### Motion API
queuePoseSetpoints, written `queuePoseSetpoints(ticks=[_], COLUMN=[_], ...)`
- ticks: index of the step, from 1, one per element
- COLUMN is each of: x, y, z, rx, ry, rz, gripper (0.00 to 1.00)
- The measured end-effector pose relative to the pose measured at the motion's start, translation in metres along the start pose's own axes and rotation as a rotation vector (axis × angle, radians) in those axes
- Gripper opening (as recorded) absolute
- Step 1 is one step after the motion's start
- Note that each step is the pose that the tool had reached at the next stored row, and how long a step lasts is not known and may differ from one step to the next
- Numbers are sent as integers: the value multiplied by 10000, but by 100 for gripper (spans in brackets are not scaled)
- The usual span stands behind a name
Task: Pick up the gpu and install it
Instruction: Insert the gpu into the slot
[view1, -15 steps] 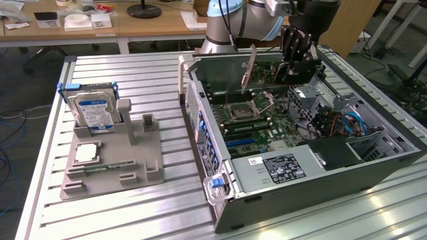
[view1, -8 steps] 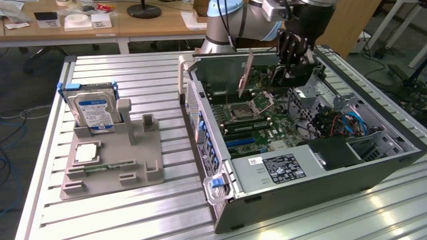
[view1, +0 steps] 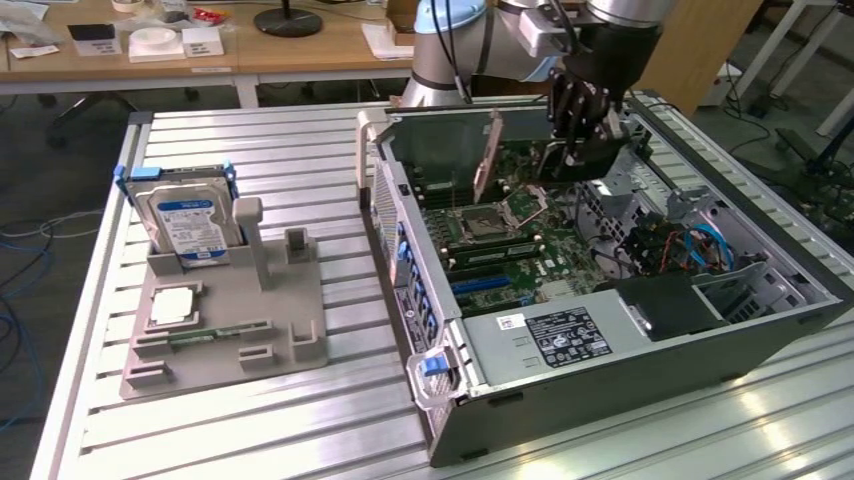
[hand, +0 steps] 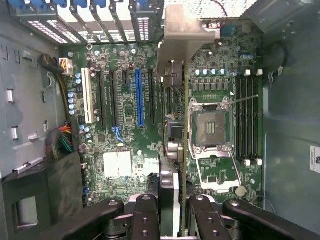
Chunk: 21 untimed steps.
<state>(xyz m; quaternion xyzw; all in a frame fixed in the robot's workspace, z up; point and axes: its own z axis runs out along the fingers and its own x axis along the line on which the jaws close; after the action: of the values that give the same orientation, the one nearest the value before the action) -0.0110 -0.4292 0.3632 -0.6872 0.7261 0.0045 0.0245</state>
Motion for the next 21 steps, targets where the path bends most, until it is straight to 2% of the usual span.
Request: queuePoseSetpoints(ticks=[2, 5, 7, 9, 17, 21], x=[10, 35, 44, 64, 179, 184], y=[6, 85, 144, 155, 170, 189], z=[14, 44, 53, 76, 210, 279], rx=[-4, 17, 65, 77, 81, 21], ry=[-1, -13, -74, -103, -103, -99], rz=[-95, -104, -106, -102, 26, 9], gripper=[28, 28, 28, 28, 28, 28])
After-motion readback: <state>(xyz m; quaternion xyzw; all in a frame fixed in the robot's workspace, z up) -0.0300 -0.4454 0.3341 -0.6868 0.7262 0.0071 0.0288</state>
